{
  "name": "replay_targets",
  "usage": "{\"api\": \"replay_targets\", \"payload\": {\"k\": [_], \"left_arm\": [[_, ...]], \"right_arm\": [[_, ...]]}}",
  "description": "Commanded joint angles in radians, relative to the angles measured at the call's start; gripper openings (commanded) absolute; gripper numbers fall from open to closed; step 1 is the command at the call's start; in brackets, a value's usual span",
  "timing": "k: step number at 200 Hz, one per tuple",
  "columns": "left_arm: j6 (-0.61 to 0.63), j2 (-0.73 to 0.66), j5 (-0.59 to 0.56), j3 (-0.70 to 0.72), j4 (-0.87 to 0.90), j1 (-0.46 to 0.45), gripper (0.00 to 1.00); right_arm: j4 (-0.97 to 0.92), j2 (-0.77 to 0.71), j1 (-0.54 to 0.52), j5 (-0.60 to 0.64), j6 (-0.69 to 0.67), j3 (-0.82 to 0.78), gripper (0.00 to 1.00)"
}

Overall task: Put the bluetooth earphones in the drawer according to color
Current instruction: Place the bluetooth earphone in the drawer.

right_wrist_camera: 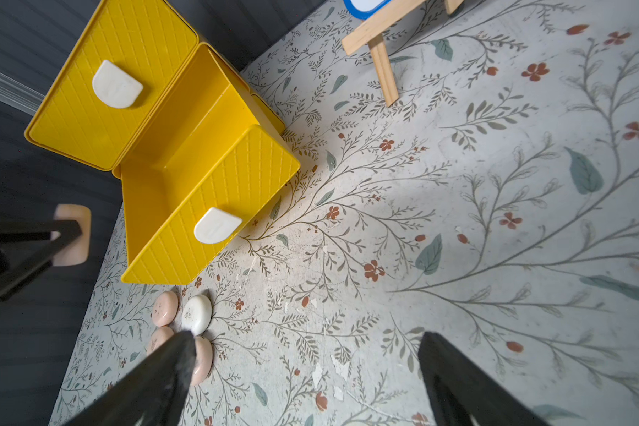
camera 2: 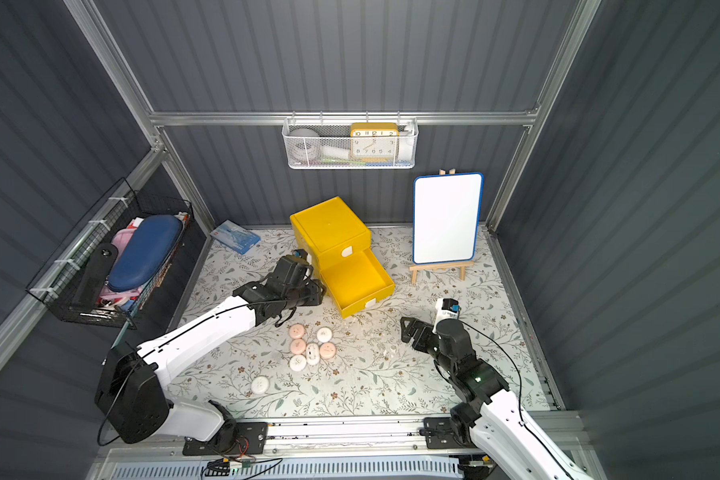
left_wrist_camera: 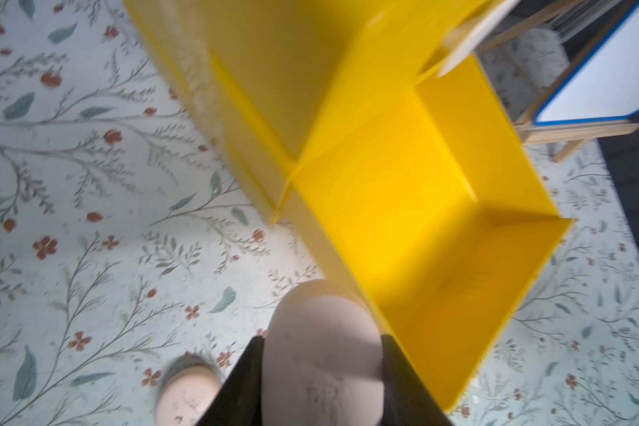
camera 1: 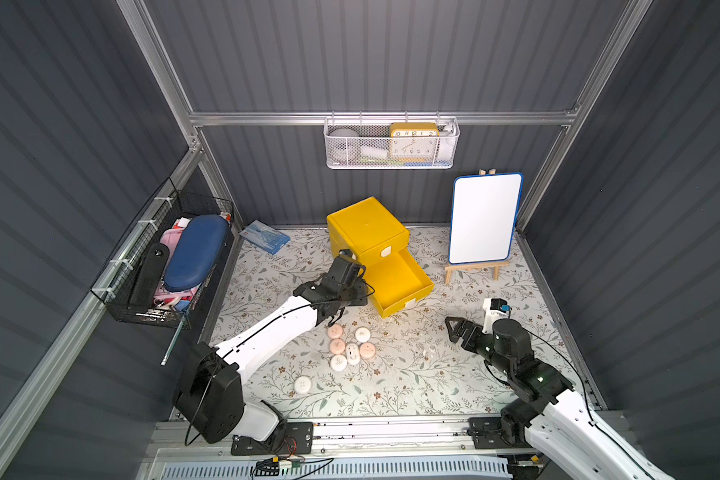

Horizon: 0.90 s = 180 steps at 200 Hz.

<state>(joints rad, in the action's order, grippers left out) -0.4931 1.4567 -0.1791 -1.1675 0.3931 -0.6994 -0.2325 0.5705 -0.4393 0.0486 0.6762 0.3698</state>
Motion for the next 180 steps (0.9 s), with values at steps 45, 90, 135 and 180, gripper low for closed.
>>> {"api": "replay_targets", "payload": {"k": [45,90,135,180], "left_arm": [[0.059,0.187,-0.049,-0.243,0.033,-0.09,0.41],[0.041,0.316,-0.086,-0.321,0.068,-0.09,0.44],[0.019,0.345,-0.105,-0.332,0.101,-0.09,0.74],[0.01,0.209,-0.099,-0.27,0.093,-0.09,0.95]], "right_arm": [[0.028,-0.011,0.003,0.004,0.055,-0.021,0.99],[0.039,-0.009,0.003,-0.089,-0.014,-0.022,0.99],[0.045,-0.033,0.003,-0.153,-0.077,-0.022,0.99],[0.05,-0.037,0.003,-0.243,-0.109,-0.018,0.99]]}}
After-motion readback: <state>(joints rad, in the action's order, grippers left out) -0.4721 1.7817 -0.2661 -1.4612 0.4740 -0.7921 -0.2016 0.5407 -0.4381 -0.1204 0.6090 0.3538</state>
